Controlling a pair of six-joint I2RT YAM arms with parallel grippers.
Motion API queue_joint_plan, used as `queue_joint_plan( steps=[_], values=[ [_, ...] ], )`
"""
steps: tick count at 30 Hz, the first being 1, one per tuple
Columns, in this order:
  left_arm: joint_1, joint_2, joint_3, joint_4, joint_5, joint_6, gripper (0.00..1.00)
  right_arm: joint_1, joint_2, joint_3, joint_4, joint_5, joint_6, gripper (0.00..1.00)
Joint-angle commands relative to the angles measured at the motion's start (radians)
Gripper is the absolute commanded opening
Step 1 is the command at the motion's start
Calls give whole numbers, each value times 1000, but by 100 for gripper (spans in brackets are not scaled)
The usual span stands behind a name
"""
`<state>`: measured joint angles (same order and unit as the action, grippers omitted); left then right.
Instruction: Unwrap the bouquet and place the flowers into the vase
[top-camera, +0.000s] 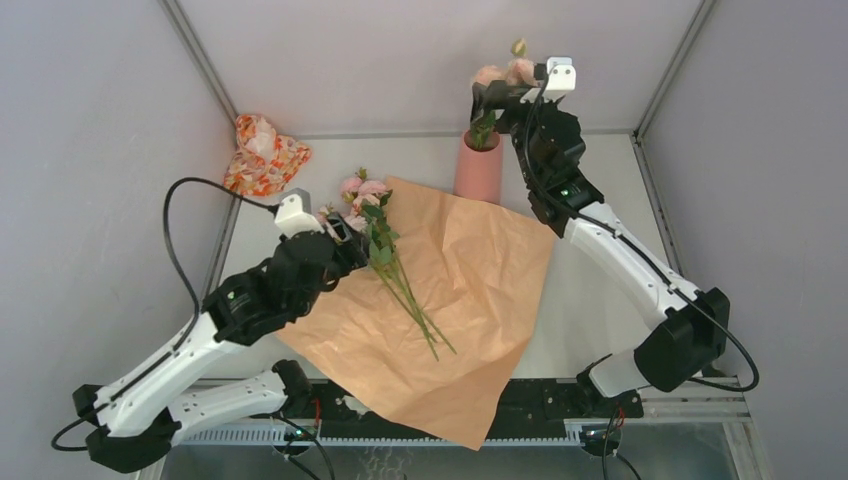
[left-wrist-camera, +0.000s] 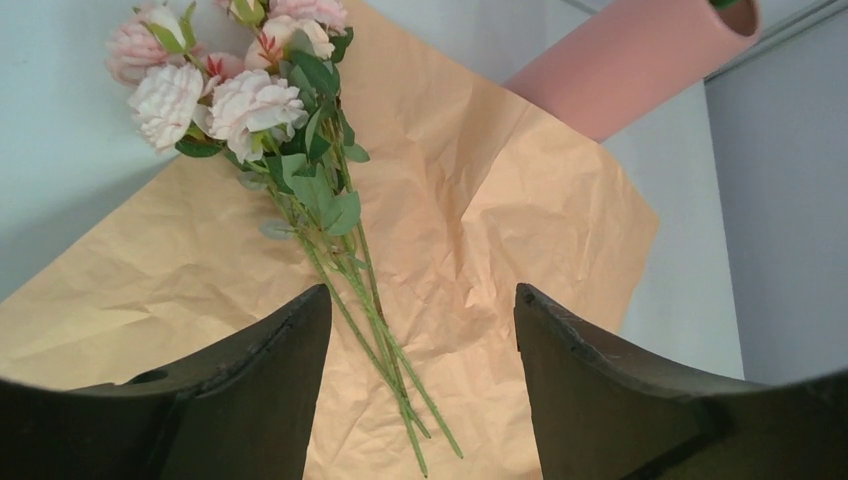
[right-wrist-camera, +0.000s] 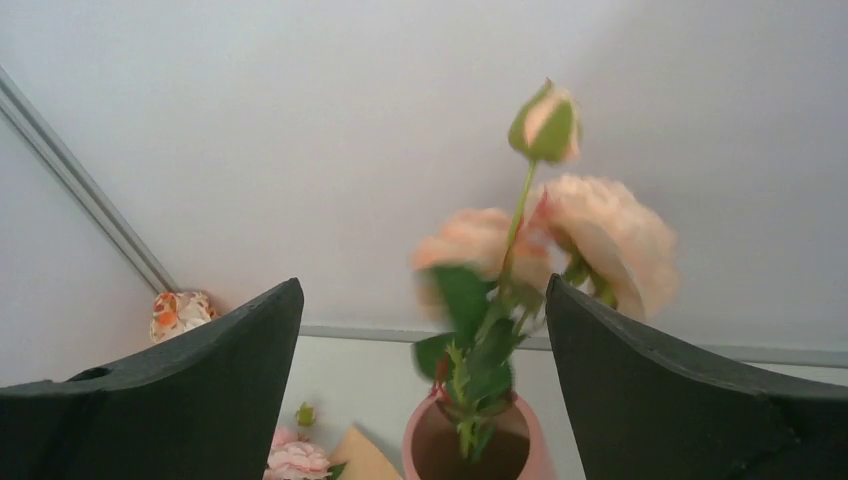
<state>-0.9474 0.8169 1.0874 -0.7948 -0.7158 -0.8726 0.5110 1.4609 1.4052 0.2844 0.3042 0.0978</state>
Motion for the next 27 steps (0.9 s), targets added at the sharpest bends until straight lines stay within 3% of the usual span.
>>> queue_joint_plan(
  steps=[1,5,9,14,16,19,24,27],
  values=[
    [80,65,-8,97,174,23,73,10,-97,-7,-13,34,8,100],
    [154,134,18,92,225,15,75,25,-153,-20,-69,44,12,100],
    [224,224,38,65,268,0,64,48,-237,-56,-145,-34,28,100],
    [333,317,-43,188,500,-48,60,99,-340,-114,-183,-133,50,100],
    [369,373,-69,223,581,-105,56,152,-352,-114,-217,-97,18,100],
    [389,462,-61,198,577,-159,54,229,-361,-114,-272,26,10,99],
    [426,580,-56,178,613,-237,54,243,-355,-116,-434,-26,59,95],
    [444,639,-52,189,647,-261,51,253,-354,-147,-444,-26,72,95]
  ],
)
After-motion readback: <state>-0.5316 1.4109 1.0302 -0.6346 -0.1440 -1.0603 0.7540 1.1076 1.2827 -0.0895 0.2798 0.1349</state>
